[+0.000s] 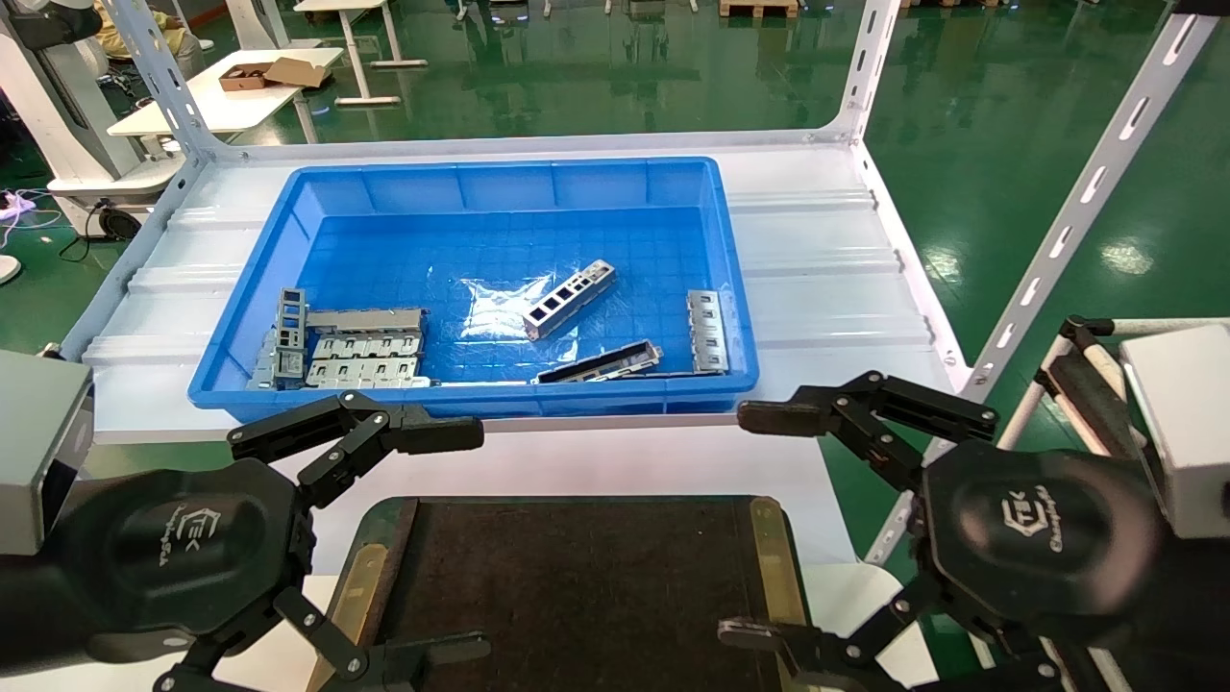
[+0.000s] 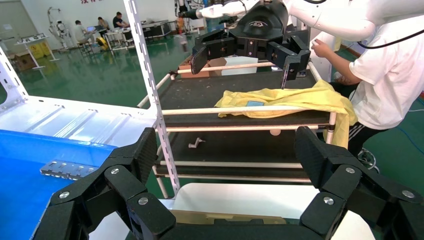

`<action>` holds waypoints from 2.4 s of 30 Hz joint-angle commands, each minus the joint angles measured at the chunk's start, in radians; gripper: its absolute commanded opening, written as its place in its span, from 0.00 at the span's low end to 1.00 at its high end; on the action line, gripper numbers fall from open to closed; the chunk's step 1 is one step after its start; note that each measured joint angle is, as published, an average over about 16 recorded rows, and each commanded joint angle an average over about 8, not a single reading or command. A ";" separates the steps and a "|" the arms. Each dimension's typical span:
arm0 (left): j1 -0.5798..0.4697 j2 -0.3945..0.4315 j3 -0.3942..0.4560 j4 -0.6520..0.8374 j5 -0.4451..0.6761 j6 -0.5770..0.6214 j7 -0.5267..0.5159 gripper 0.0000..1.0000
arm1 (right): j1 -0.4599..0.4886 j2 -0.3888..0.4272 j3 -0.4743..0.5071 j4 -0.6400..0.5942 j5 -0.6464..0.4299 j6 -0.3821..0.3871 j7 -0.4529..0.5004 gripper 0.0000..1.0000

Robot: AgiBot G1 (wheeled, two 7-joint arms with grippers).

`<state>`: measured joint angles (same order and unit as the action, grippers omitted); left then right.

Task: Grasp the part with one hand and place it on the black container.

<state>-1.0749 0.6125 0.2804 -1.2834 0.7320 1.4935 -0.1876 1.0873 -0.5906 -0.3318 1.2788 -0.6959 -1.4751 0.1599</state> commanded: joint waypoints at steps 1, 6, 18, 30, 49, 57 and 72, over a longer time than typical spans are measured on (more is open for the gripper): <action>0.000 -0.001 0.000 0.000 0.000 0.001 0.001 1.00 | 0.000 0.000 0.000 0.000 0.000 0.000 0.000 1.00; -0.004 0.007 0.004 -0.001 0.006 -0.009 -0.004 1.00 | 0.000 0.000 0.000 0.000 0.000 0.000 0.000 1.00; -0.089 0.064 0.041 0.027 0.123 -0.103 -0.020 1.00 | 0.000 0.000 -0.001 -0.001 0.000 0.000 0.000 1.00; -0.285 0.228 0.141 0.250 0.368 -0.248 -0.001 1.00 | 0.001 0.000 -0.001 -0.001 0.000 0.000 -0.001 1.00; -0.521 0.570 0.212 0.884 0.561 -0.536 0.210 1.00 | 0.001 0.000 -0.001 -0.001 0.001 0.000 -0.001 1.00; -0.563 0.670 0.211 1.080 0.572 -0.637 0.325 1.00 | 0.001 0.000 -0.002 -0.001 0.001 0.000 -0.001 1.00; -0.567 0.733 0.193 1.209 0.543 -0.734 0.418 0.00 | 0.001 0.001 -0.002 -0.001 0.001 0.000 -0.001 0.00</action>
<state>-1.6420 1.3441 0.4746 -0.0768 1.2759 0.7613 0.2263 1.0882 -0.5901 -0.3338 1.2781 -0.6948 -1.4749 0.1588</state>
